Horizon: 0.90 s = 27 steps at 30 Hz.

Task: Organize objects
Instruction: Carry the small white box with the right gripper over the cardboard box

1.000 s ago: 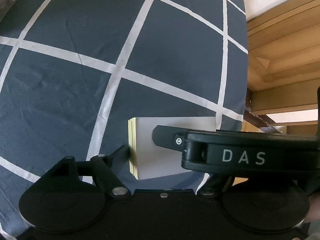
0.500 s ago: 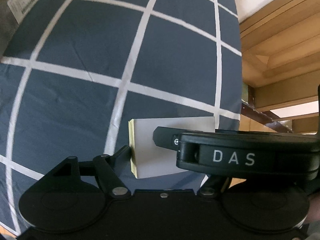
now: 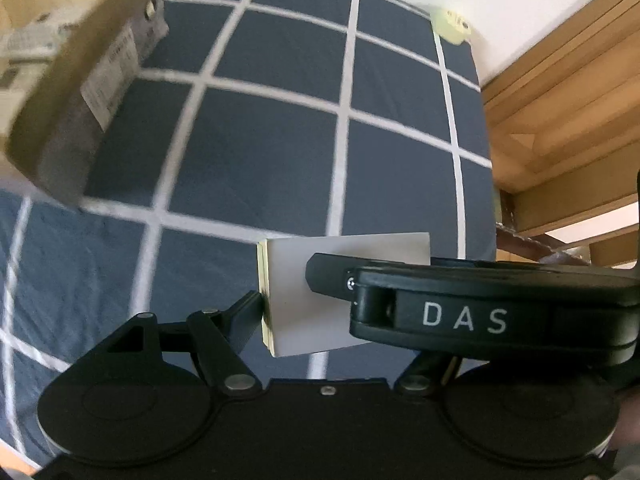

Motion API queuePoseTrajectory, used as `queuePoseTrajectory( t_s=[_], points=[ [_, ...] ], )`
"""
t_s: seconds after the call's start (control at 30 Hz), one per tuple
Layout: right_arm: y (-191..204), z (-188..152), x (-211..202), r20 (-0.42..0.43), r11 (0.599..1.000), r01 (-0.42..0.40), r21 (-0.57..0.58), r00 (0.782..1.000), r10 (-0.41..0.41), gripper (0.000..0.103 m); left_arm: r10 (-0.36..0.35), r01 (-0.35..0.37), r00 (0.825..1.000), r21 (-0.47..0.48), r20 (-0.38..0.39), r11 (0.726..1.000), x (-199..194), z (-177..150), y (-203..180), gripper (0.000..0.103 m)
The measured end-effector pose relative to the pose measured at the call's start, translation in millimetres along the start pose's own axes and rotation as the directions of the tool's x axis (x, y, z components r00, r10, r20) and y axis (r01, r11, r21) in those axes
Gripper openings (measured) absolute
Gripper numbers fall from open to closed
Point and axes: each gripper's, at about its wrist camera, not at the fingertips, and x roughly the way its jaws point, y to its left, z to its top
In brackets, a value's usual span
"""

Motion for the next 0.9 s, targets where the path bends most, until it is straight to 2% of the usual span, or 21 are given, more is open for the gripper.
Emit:
queuePoseTrajectory(
  t_s=[0.5, 0.9],
  points=[
    [141, 32, 14, 0.106, 0.996, 0.013, 0.088, 0.994, -0.022, 0.076, -0.024, 0.022, 1.000, 0.143, 0.016, 0.989, -83, 65, 109, 0.070],
    [238, 49, 48, 0.158, 0.989, 0.026, 0.143, 0.986, -0.048, 0.076, -0.044, 0.041, 0.999, 0.216, 0.008, 0.976, -120, 100, 197, 0.070]
  ],
)
